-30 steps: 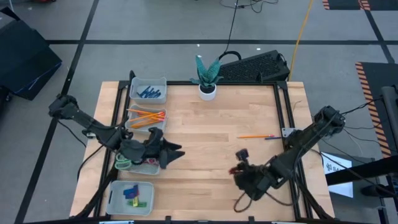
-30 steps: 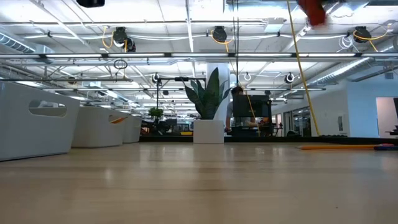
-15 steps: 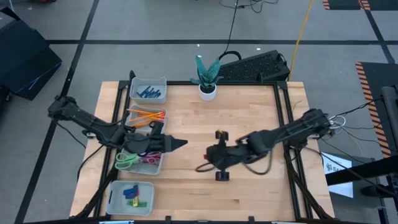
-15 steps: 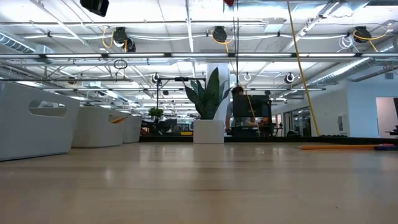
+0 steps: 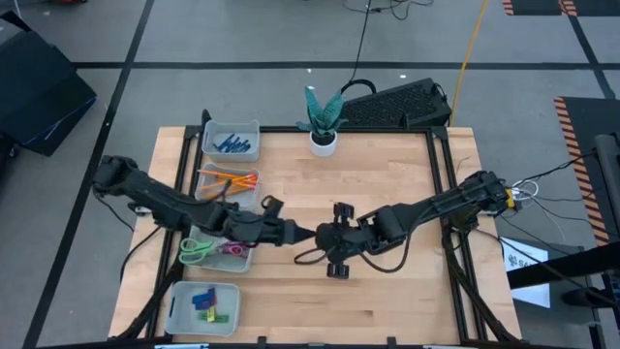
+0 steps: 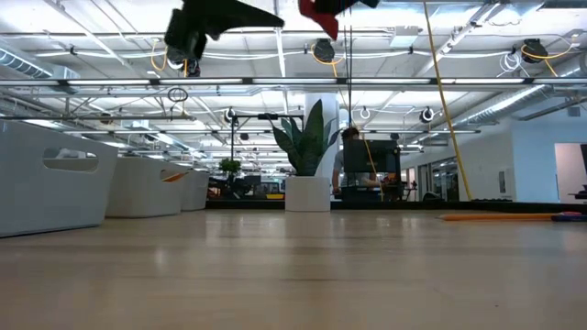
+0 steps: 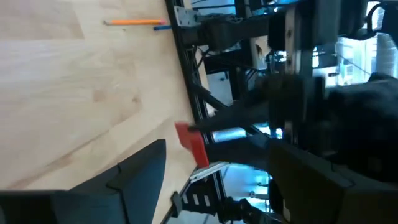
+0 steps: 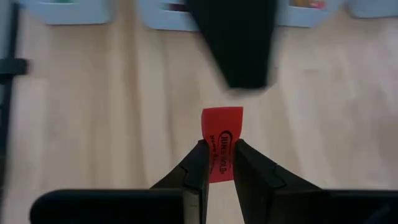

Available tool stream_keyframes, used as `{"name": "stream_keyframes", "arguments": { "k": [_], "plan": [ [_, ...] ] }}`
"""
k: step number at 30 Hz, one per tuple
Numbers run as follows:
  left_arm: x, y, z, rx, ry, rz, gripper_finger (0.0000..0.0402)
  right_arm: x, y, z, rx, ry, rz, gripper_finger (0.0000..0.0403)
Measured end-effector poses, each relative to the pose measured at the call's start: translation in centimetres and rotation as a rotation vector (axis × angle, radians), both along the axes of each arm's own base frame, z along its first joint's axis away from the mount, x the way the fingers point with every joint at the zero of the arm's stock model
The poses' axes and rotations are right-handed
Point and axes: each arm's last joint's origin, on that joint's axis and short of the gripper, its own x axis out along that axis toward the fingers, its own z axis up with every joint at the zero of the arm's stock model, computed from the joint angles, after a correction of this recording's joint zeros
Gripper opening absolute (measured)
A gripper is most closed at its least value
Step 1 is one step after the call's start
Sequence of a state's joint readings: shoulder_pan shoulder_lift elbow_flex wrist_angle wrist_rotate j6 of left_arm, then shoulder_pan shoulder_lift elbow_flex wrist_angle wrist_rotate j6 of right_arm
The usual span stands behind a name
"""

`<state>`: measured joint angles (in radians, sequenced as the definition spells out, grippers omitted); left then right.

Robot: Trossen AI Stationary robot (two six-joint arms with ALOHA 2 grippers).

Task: Sort crayons/erasers/pens/pencils in bins
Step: Put the red eraser into the bottom

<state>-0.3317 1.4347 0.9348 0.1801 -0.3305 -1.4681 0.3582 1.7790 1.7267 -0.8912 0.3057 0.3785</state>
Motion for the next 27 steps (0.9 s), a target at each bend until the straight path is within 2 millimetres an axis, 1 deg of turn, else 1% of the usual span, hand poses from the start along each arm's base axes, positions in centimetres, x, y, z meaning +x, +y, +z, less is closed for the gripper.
{"name": "stream_keyframes", "arguments": {
  "k": [4, 7, 11, 16, 23, 25, 27],
  "plan": [
    [1.1, -0.4, -1.1, -0.006, -0.011, -0.003, 0.0281, 0.2, -0.6, 0.0, -0.008, 0.0, -0.024, 0.005],
    [1.4, -0.5, -2.0, -0.003, 0.017, -0.005, 0.0271, 0.4, -0.6, 0.1, -0.005, -0.019, -0.015, 0.005],
    [1.6, -0.6, -2.2, -0.008, 0.016, -0.003, 0.0248, 0.5, -0.6, 0.1, -0.015, -0.027, 0.011, 0.005],
    [1.6, -0.6, -2.1, -0.005, 0.009, 0.011, 0.0204, 0.5, -0.4, 0.1, -0.023, -0.029, 0.024, 0.005],
    [1.7, -0.4, -2.1, 0.003, -0.003, 0.03, 0.0115, 0.5, -0.2, 0.2, -0.029, -0.042, 0.05, 0.005],
    [1.8, -0.5, -2.0, 0.011, -0.017, 0.025, 0.01, 0.5, -0.1, 0.2, -0.032, -0.041, 0.055, 0.005],
    [1.8, -0.5, -1.9, 0.008, -0.023, 0.015, 0.0093, 0.4, 0.0, 0.3, -0.031, -0.041, 0.073, 0.005]
  ]
}}
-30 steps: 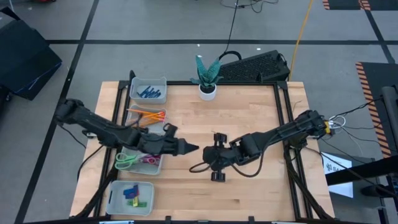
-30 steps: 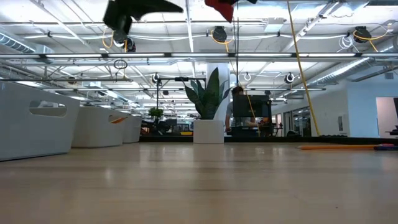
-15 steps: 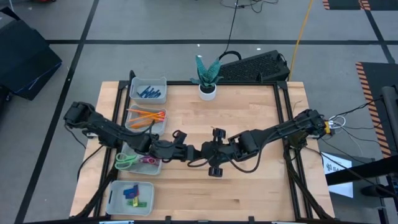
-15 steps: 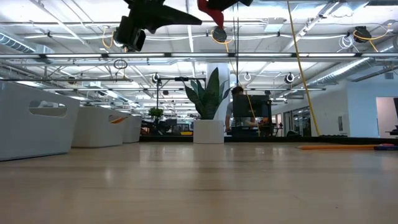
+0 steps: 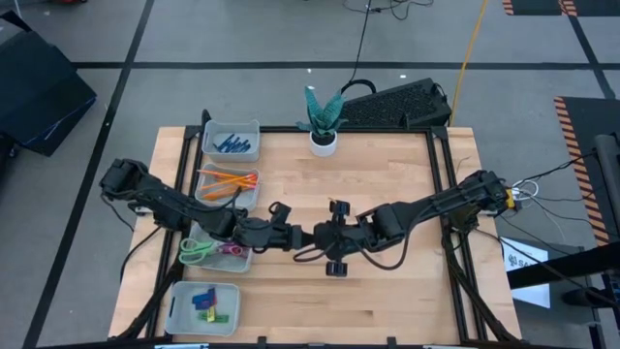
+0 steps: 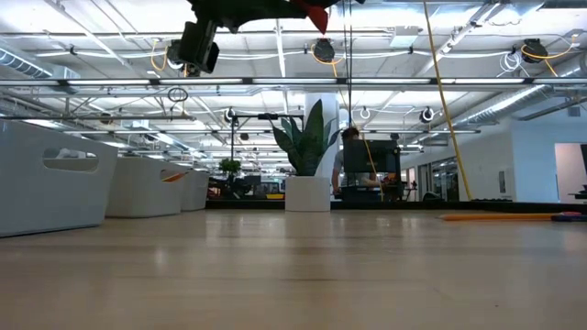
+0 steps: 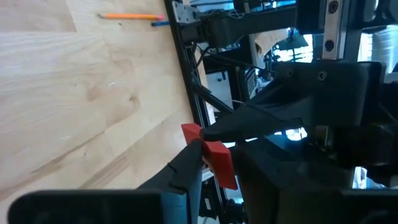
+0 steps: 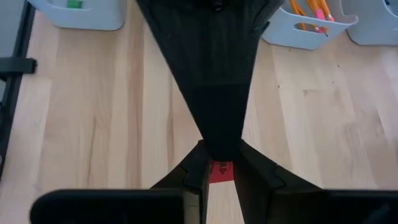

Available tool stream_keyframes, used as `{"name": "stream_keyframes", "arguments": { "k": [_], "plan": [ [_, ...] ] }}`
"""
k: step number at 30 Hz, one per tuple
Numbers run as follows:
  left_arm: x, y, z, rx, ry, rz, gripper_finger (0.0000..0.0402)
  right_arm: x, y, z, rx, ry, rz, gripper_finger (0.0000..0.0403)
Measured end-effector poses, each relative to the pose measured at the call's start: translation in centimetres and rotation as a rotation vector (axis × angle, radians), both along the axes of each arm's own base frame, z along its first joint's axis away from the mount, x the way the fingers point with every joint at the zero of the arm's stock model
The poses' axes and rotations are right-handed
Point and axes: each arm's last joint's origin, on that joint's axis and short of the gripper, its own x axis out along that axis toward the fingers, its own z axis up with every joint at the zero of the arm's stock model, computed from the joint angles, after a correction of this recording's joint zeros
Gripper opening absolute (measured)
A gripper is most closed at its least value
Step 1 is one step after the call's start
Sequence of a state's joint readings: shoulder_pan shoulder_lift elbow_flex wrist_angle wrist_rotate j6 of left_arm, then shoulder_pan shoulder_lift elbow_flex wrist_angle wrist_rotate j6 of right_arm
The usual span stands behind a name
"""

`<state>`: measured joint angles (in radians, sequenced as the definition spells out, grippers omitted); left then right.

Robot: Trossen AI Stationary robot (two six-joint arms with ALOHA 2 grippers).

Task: Sort crayons/erasers/pens/pencils in bins
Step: Put the red eraser into the bottom

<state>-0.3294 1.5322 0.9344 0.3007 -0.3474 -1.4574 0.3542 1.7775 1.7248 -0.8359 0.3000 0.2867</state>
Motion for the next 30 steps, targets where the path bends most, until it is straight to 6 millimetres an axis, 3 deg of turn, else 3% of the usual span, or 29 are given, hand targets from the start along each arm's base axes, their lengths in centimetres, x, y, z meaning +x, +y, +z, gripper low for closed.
{"name": "stream_keyframes", "arguments": {
  "k": [7, 13, 19, 23, 27, 30],
  "plan": [
    [-0.1, 0.0, -0.1, -0.002, 0.012, -0.009, 0.0091, 0.0, 0.3, 0.1, -0.01, -0.007, 0.046, 0.005],
    [-0.1, 0.0, -0.2, 0.032, 0.023, -0.021, 0.0018, 0.0, 0.4, 0.0, 0.013, 0.004, 0.073, 0.0059],
    [-0.2, -0.2, -0.2, 0.054, 0.033, -0.054, 0.0018, -0.5, 0.4, 0.7, 0.055, 0.006, 0.092, 0.0134],
    [-1.1, -1.0, 0.9, 0.074, 0.059, -0.148, 0.0018, -2.4, 0.1, 3.2, 0.142, -0.027, 0.151, 0.0196],
    [-3.5, -3.5, 2.9, 0.121, 0.257, -0.348, 0.0018, -4.3, -0.4, 5.4, 0.15, -0.081, 0.157, 0.0241],
    [-6.4, -5.8, 4.7, 0.179, 0.508, -0.45, 0.0018, -5.4, -1.0, 6.3, 0.102, -0.107, 0.143, 0.0257]
  ]
}}
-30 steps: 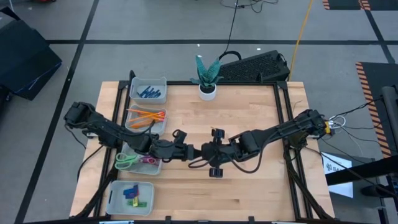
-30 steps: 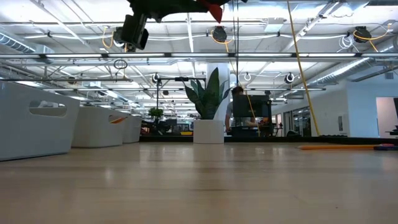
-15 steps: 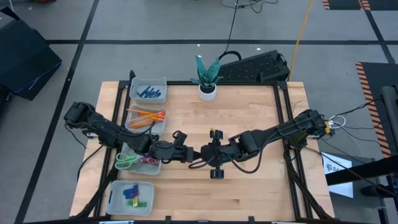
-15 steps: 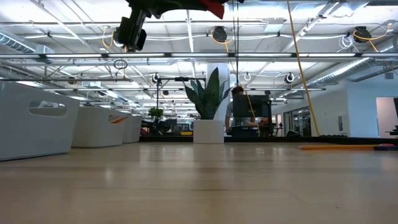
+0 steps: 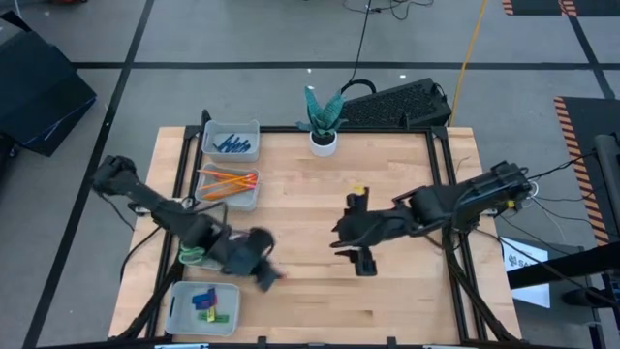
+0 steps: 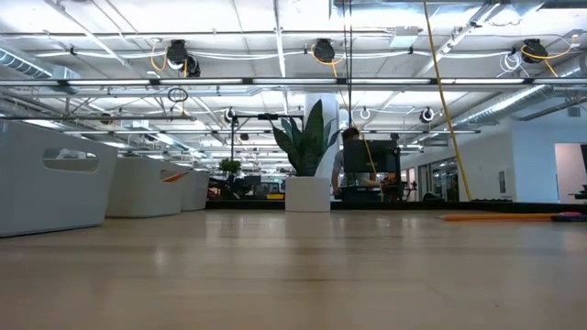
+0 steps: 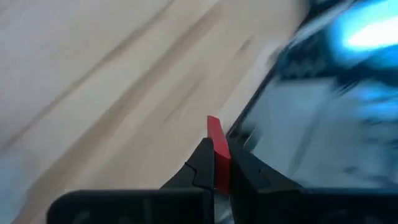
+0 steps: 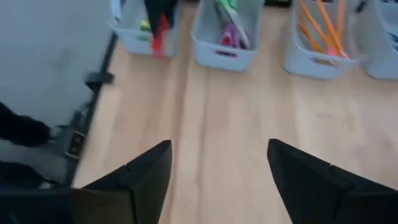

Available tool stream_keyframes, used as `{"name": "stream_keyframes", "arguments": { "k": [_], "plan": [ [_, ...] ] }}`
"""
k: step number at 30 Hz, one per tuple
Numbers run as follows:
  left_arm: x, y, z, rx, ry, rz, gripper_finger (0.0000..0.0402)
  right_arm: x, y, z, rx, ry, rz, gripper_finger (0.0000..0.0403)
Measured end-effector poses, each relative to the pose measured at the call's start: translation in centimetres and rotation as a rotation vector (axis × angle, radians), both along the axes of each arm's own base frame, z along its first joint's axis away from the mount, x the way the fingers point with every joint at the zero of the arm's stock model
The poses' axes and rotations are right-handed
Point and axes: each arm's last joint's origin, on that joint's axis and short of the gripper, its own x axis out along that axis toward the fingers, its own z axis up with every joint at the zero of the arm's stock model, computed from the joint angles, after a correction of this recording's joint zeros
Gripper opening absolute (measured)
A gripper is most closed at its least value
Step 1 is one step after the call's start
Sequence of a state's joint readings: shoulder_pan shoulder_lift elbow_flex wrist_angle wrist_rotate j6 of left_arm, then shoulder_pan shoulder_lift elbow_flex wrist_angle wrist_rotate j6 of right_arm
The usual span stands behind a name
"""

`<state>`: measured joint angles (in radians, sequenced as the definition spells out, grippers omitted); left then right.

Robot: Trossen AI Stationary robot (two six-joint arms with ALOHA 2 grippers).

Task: Sort crayons/erasers/pens/pencils in bins
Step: Put the red eraser into the bottom, then put the orange pencil into the middle top gray bin

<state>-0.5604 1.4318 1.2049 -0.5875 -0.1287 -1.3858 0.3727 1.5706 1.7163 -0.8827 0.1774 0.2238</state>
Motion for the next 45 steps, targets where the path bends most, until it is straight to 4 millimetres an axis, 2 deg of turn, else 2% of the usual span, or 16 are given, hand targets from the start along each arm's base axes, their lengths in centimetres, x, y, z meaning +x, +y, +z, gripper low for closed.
{"name": "stream_keyframes", "arguments": {
  "k": [3, 8, 13, 17, 21, 26, 28, 31, 38, 41, 45],
  "plan": [
    [-2.7, -2.2, 1.5, 0.078, 0.178, -0.065, 0.0018, -0.8, -0.6, -0.9, -0.063, 0.045, -0.04, 0.026],
    [-7.4, -5.0, 1.5, 0.164, 0.345, -0.19, 0.0018, -1.2, -2.1, -4.4, -0.017, 0.215, -0.214, 0.0255],
    [-11.3, -7.4, -1.1, 0.189, 0.44, -0.335, 0.0018, -1.5, -3.2, -8.6, -0.024, 0.342, -0.257, 0.0248],
    [-13.0, -8.1, -3.7, 0.167, 0.528, -0.432, 0.0023, -2.2, -3.5, -11.1, -0.089, 0.407, -0.269, 0.0251],
    [-13.6, -7.8, -5.8, 0.163, 0.597, -0.466, 0.0027, -3.3, -5.1, -13.5, -0.12, 0.54, -0.314, 0.026],
    [-13.6, -7.9, -7.5, 0.133, 0.57, -0.473, 0.0034, -5.0, -8.5, -17.0, -0.1, 0.743, -0.322, 0.0257],
    [-13.5, -8.1, -8.0, 0.095, 0.555, -0.485, 0.0048, -5.7, -9.8, -18.3, -0.111, 0.8, -0.317, 0.025],
    [-13.5, -8.3, -8.3, 0.052, 0.553, -0.49, 0.009, -6.9, -11.3, -19.9, -0.126, 0.875, -0.294, 0.0239],
    [-13.7, -8.5, -7.9, -0.09, 0.686, -0.45, 0.0199, -8.8, -13.5, -23.1, -0.141, 0.919, -0.224, 0.0203],
    [-13.6, -8.7, -6.8, -0.176, 0.661, -0.451, 0.022, -9.4, -13.9, -24.0, -0.142, 0.921, -0.207, 0.0182],
    [-13.5, -8.4, -4.6, -0.227, 0.55, -0.386, 0.022, -9.8, -14.2, -24.6, -0.15, 0.904, -0.155, 0.0146]
  ]
}}
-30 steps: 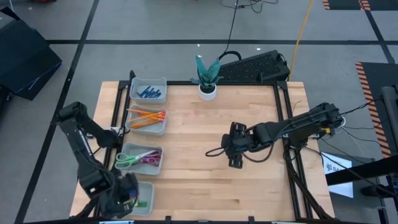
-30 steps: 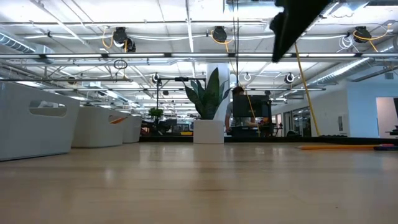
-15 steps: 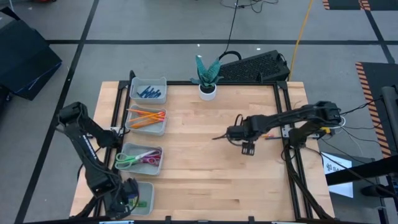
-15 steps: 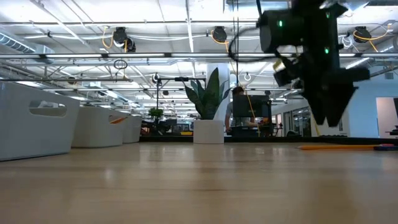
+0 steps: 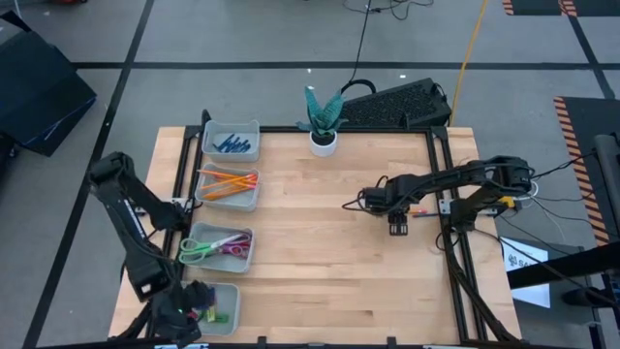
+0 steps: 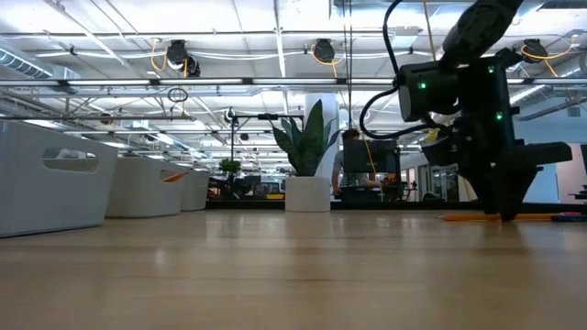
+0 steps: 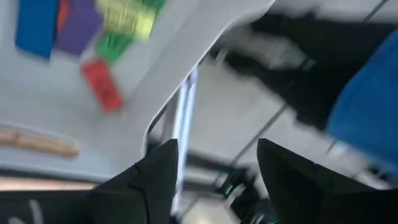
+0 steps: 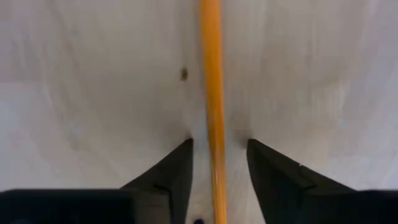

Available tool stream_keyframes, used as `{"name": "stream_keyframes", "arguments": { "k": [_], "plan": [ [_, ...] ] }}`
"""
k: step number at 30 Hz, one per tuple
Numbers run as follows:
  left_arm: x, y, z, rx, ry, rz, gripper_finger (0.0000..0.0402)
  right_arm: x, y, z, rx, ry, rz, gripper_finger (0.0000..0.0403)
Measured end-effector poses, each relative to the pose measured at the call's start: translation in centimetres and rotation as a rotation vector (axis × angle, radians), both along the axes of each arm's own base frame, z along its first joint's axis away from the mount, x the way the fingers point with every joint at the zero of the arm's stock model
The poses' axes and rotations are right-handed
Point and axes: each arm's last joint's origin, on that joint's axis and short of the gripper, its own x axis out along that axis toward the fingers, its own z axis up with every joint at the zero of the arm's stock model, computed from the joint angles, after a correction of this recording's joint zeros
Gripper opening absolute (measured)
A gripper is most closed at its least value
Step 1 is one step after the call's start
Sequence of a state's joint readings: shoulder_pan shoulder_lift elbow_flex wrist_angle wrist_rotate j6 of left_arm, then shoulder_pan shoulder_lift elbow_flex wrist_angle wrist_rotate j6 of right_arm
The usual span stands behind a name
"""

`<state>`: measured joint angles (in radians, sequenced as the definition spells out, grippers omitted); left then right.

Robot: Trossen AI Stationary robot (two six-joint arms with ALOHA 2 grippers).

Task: Sort crayons/erasers/pens/pencils in bins
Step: Put the orange pencil into the middle top gray bin

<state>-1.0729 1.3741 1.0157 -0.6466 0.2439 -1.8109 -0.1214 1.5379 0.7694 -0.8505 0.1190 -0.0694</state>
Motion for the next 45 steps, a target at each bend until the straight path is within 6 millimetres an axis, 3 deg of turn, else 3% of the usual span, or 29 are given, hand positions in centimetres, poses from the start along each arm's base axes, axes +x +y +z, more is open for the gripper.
{"name": "stream_keyframes", "arguments": {
  "k": [5, 10, 13, 17, 22, 29, 38, 41, 45],
  "plan": [
    [0.8, 1.9, 1.9, 0.124, -0.353, 0.258, 0.0204, -0.1, 0.1, -0.7, 0.039, -0.028, 0.113, 0.009],
    [3.3, 3.8, 2.8, 0.352, -0.727, 0.465, 0.0189, -0.4, 0.0, -1.0, 0.041, -0.015, 0.217, 0.0036],
    [5.4, 5.3, 3.0, 0.432, -0.781, 0.468, 0.0187, -0.6, 0.0, -1.2, 0.056, 0.006, 0.284, 0.0013],
    [8.2, 7.5, 3.4, 0.481, -0.817, 0.508, 0.0187, -0.6, 0.0, -1.1, 0.039, 0.025, 0.358, 0.0015],
    [10.8, 10.5, 3.8, 0.517, -0.837, 0.626, 0.0187, 0.1, 0.2, 0.6, -0.007, -0.02, 0.439, 0.0023],
    [12.2, 13.0, 3.9, 0.735, -0.89, 0.54, 0.0186, 1.5, 1.0, 7.0, 0.057, -0.447, 0.256, 0.0016],
    [15.1, 16.1, 6.1, 0.817, -1.148, 0.315, 0.0186, 2.8, 1.8, 15.3, 0.162, -1.263, -0.043, 0.0014],
    [16.3, 17.4, 7.0, 0.915, -1.281, 0.226, 0.0186, 3.4, 1.9, 16.9, 0.212, -1.439, -0.094, 0.0014],
    [17.9, 19.3, 8.2, 0.944, -1.479, 0.185, 0.0186, 4.1, 2.3, 17.7, 0.23, -1.551, -0.074, 0.0014]
  ]
}}
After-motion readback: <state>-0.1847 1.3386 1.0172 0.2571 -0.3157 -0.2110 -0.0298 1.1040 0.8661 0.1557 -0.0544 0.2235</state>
